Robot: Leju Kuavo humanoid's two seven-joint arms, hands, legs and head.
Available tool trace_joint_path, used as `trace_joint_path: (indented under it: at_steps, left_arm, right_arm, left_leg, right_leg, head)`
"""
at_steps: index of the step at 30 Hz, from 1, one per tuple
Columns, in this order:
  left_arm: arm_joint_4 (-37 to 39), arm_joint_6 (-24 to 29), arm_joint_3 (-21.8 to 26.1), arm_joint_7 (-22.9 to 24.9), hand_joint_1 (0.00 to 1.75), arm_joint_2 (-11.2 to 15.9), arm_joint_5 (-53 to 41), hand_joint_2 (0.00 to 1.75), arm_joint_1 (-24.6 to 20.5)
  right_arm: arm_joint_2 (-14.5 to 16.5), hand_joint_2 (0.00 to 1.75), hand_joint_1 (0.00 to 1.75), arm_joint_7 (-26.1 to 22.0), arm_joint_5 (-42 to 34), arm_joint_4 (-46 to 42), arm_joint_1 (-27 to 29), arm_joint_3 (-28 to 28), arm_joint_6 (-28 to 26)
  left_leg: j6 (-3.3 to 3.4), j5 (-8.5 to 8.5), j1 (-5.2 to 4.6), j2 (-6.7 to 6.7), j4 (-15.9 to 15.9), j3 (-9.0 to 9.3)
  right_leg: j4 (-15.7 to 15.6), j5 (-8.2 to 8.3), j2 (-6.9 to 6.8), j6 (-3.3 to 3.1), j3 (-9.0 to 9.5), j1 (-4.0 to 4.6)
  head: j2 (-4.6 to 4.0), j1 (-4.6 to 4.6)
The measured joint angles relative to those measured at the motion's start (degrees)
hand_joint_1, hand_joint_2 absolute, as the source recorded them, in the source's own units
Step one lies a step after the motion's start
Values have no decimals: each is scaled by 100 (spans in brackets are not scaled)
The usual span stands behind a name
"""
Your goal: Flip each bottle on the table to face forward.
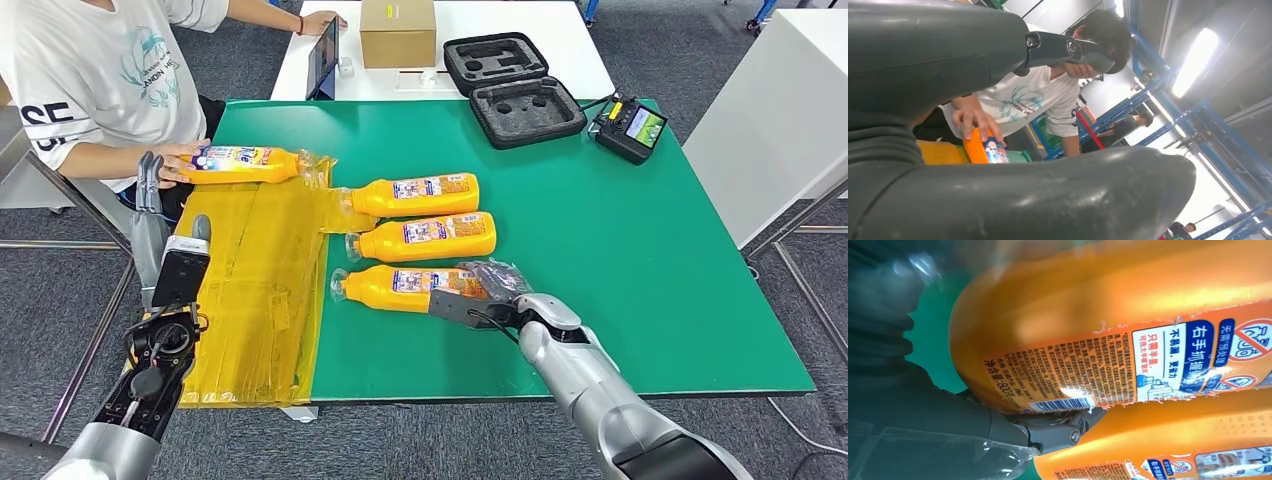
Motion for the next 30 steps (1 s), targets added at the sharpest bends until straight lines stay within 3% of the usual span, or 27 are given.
trace_joint_path:
  at_steps: [7,11,15,17,22,26,30]
  left_arm:
    - [120,-394,48,0,0,-1,353,0,1]
    - [247,-1074,212,2,0,-39,869,0,7]
    - [401,-1698,428,7,0,-106,1310,175,36]
    - [492,-2009,513,20,0,-138,1560,175,36]
    - [811,-3326,857,271,0,-252,2757,175,131]
    - [968,-3536,1120,306,0,-297,3155,175,205]
    - [1076,-3626,1382,198,0,-306,3430,175,220]
  right_arm:
    - [33,175,175,-448,-432,57,-2,7,220]
    - [73,175,175,-1209,-1008,55,113,0,382]
    - [144,175,175,-1942,-1556,7,306,-12,494]
    - [160,175,175,-2139,-1875,-60,382,-37,621]
    - [300,175,175,-2616,-3733,-815,889,-134,1134]
    - [423,175,175,-2635,-4722,-1442,1285,-150,1293]
    - [475,175,175,-2635,-5057,-1789,1510,-162,1296]
  left_leg:
    - [0,0,0,1,0,0]
    - [0,0,0,1,0,-2]
    - [0,0,0,0,0,-10]
    - [0,0,0,-2,0,-12]
    - [2,-3,-1,2,-1,-18]
    - [1,-4,-1,0,-1,-21]
    - [0,-4,-1,1,-2,-22]
  right_leg:
    - [0,0,2,0,0,0]
    - [0,0,2,0,-2,0]
    - [1,0,0,1,-8,0]
    - [1,-1,-2,1,-8,0]
    - [0,-2,3,1,-13,-1]
    - [0,-3,1,1,-16,0]
    - [0,-3,1,1,-17,0]
  head:
    - [0,1]
    - [0,1]
    - [0,-1]
    - [0,1]
    - [0,0]
    - [0,0]
    - [0,0]
